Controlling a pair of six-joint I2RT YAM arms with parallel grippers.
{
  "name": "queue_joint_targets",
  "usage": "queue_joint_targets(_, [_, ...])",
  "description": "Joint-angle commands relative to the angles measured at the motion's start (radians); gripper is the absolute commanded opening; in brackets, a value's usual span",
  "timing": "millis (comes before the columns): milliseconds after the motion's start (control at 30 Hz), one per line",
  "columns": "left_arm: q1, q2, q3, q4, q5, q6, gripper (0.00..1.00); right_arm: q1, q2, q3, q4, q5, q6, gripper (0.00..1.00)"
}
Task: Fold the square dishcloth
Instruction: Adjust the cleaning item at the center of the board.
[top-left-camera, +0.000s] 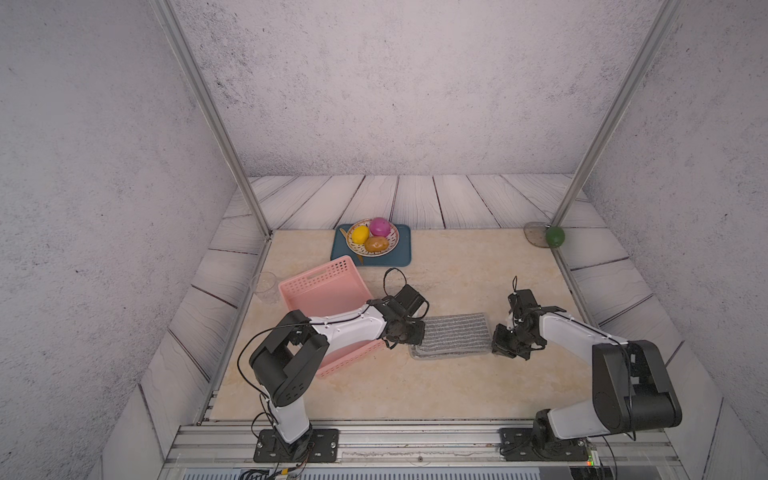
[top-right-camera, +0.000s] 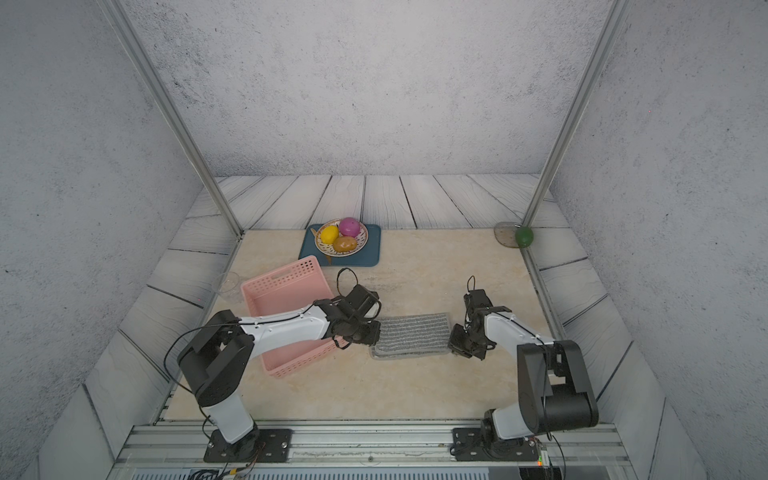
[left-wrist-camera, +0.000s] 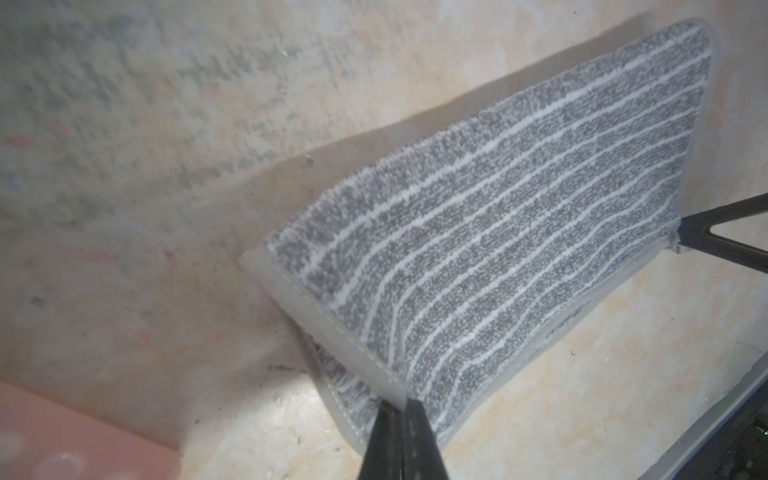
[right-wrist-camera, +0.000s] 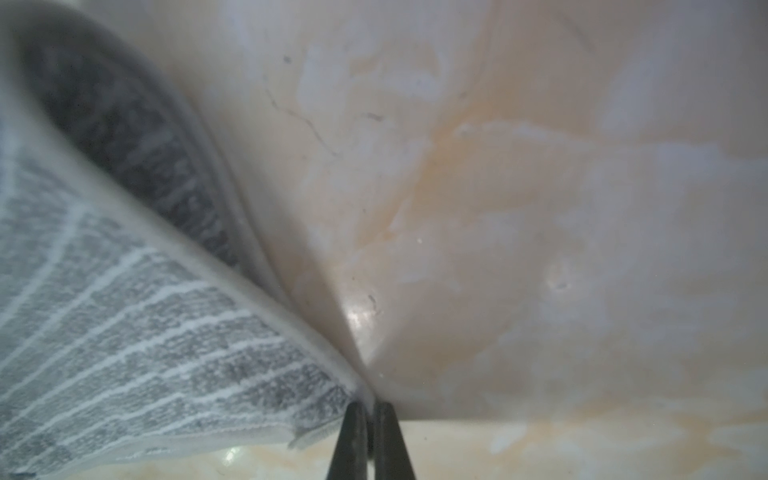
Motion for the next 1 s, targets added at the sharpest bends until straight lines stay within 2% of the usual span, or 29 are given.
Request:
queue_joint_targets(0, [0.003,-0.013,0.021,-0.014,-0.003,0.009,0.00,-0.004,-0.010,0.034,-0.026,-0.007,-0.004,0.00])
queue_joint_targets(500, [0.017,-0.080,0.020,-0.091,-0.010,0.050,0.00,-0.005,-0.112,0.108,-0.159,-0.015,-0.070,0.00])
queue_joint_targets(967, [0.016,-0.090,-0.055,-0.077,0.005,0.031,0.00,-0.003,-0.099,0.075,-0.147,-0.062,-0.097,0.00])
